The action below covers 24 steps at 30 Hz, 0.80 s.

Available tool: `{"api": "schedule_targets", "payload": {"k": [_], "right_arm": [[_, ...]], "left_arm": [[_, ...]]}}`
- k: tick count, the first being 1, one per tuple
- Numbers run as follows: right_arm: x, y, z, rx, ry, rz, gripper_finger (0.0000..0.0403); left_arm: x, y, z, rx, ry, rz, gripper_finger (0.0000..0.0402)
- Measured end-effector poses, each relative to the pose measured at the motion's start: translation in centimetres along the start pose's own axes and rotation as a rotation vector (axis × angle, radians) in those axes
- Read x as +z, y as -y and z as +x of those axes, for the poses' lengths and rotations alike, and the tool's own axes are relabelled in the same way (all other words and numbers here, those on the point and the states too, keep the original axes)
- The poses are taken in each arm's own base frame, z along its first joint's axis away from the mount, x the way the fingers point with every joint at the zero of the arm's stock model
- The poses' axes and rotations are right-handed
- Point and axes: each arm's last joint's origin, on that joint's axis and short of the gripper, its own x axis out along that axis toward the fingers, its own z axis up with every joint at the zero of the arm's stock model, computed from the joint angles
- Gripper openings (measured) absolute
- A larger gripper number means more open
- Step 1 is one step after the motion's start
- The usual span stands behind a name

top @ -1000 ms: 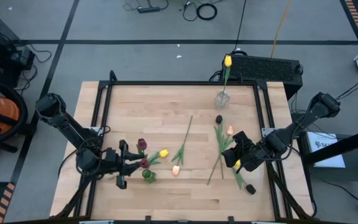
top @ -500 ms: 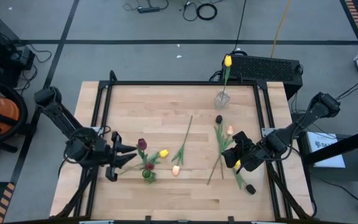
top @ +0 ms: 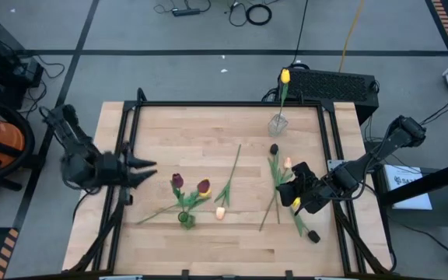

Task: Sort flowers into vase by color
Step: Put the right light orange flower into the vase

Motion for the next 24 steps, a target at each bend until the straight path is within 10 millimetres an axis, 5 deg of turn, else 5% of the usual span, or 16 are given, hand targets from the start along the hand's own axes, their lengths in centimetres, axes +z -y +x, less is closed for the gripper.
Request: {"api": "schedule_targets", "payload": {"k": [8,15,24], "right_arm": [[0.7,-0.2,0.3,0.008,0.205,0.047,0.0095],[2.5,-1.4,1.2,0.069,0.392,0.149,0.0095],[5.3,-2.9,2.4,0.129,0.491,0.131,0.0095]], "left_arm": [[3.6,-3.9,-2.3,0.051,-0.194,0.055,0.0116],[1.3,-6.0,-3.8,0.063,-0.512,-0.01,0.0116],[-0.8,-7.0,-4.2,0.178,-0.563,0.053,0.0116]]}}
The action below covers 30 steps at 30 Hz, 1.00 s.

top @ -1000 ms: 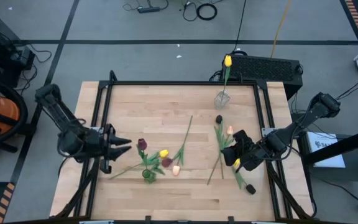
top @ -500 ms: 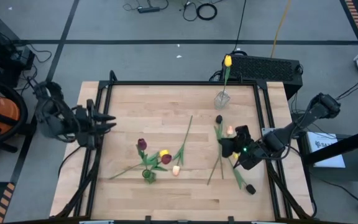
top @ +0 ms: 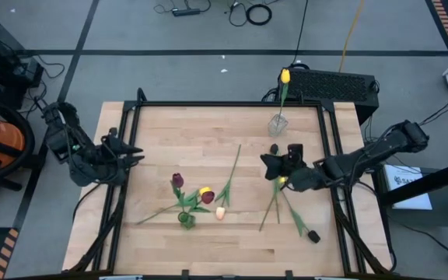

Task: Sort flowers into vase by color
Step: Put the right light orange flower into the vase

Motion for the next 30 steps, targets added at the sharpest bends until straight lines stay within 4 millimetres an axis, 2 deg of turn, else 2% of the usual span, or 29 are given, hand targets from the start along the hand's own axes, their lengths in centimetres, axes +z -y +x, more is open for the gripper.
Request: {"api": "schedule_targets", "payload": {"k": [3,9,17,23,30], "right_arm": [[0.9,-1.2,1.2,0.04,0.016,-0.035,0.0095],[2.8,-4.2,3.5,-0.002,-0.012,-0.104,0.0095],[4.2,-7.8,5.9,-0.175,-0.257,-0.179,0.0095],[4.1,-8.3,6.8,-0.384,-0.439,-0.162,0.0095],[2.5,-6.8,7.4,-0.593,-0.583,-0.086,0.0095]], "left_arm": [[-0.5,-0.6,0.1,0.044,-0.014,-0.037,0.0116],[-2.1,-0.7,1.1,0.065,-0.04,-0.042,0.0116],[-4.2,1.2,3.3,0.029,-0.014,-0.089,0.0116],[-5.8,2.2,4.6,-0.035,-0.063,-0.116,0.0116],[-5.7,2.5,5.5,-0.013,-0.025,-0.102,0.0116]]}}
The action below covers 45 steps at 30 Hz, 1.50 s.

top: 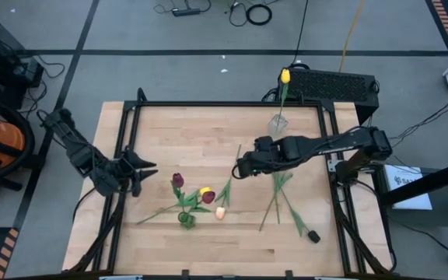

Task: Sort flowers into vase by color
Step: Put the right light orange flower into the vase

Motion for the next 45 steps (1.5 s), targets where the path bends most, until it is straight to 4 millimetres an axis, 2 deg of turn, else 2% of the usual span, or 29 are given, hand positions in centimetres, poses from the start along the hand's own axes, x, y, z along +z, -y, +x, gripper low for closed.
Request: {"api": "schedule_targets", "payload": {"k": [7,14,18,24,31,36,45], "right_arm": [[-1.1,0.6,0.9,-0.13,-0.068,0.021,0.0095],[-1.9,3.3,0.2,-0.418,-0.045,0.119,0.0096],[-2.8,4.9,1.4,-0.504,-0.044,0.134,0.0096],[-4.4,7.9,5.2,-0.453,-0.111,0.201,0.0096],[-5.1,11.2,8.5,-0.248,-0.112,0.381,0.0101],[-5.2,12.6,9.2,-0.234,-0.111,0.428,0.0135],[-5.2,12.7,9.3,-0.24,-0.101,0.45,0.0215]], "left_arm": [[1.1,-0.4,0.9,0.063,0.024,0.053,0.0116],[1.3,-0.8,1.2,0.087,0.005,0.034,0.0116],[1.4,-0.9,1.3,0.102,0.008,0.054,0.0116],[1.4,-0.9,1.3,0.116,0.018,0.055,0.0116],[1.4,-0.9,1.3,0.116,0.018,0.055,0.0116],[1.5,-1.0,1.3,0.14,0.037,0.058,0.0116],[1.7,-1.4,1.4,0.211,0.075,0.045,0.0116]]}}
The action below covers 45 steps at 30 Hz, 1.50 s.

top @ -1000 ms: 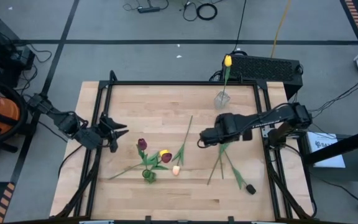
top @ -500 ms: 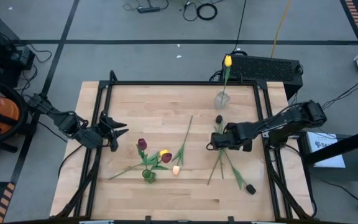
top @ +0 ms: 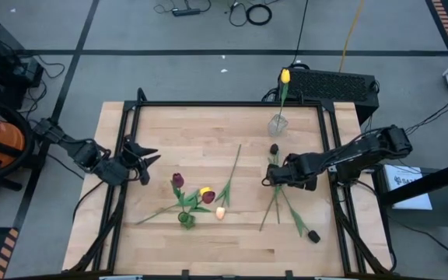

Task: Sort flowers into vase by color
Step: Put the right light orange flower into the vase

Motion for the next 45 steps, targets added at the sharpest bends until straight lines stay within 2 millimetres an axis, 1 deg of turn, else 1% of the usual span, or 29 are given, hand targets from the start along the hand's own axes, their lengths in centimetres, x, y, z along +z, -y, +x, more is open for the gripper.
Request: {"api": "schedule_targets", "payload": {"k": [3,6,11,18,21,26,30,34,36,38,40,45], "right_arm": [[0.1,-0.2,0.7,-0.031,0.014,0.012,0.0231],[0.3,-0.4,1.3,-0.052,0.027,0.042,0.0239],[0.6,-0.9,1.6,-0.023,0.046,0.08,0.0238],[1.1,-1.0,1.7,-0.04,0.056,0.098,0.0238],[1.1,-1.1,2.1,-0.059,0.061,0.11,0.0238],[0.6,-1.8,3.5,-0.059,0.034,0.117,0.0238],[0.3,-1.9,4.5,-0.105,0.034,0.131,0.0238],[0.2,-1.9,4.9,-0.117,0.043,0.136,0.0236],[0.2,-1.9,4.8,-0.116,0.039,0.121,0.0225],[0.3,-1.9,4.7,-0.112,0.033,0.11,0.0202],[0.3,-1.9,4.7,-0.104,0.037,0.103,0.017],[0.3,-1.9,4.4,-0.078,0.058,0.078,0.0067]], "left_arm": [[0.1,-0.2,0.1,0.028,0.008,-0.009,0.0116],[0.1,-0.3,0.2,0.044,0.009,-0.015,0.0116],[0.2,-0.4,0.3,0.058,0.008,-0.022,0.0116],[0.2,-0.5,0.3,0.063,0.005,-0.007,0.0116],[0.2,-0.4,0.3,0.059,0.002,0.004,0.0116],[0.2,-0.4,0.3,0.058,0.002,0.003,0.0116],[0.2,-0.4,0.3,0.058,0.001,0.003,0.0116],[0.2,-0.4,0.3,0.057,0.001,0.001,0.0116],[0.2,-0.4,0.3,0.058,0.001,0.001,0.0116],[0.2,-0.4,0.3,0.058,0.001,0.002,0.0116],[0.2,-0.4,0.3,0.057,0.001,0.002,0.0116],[0.2,-0.4,0.3,0.057,0.001,0.002,0.0116]]}}
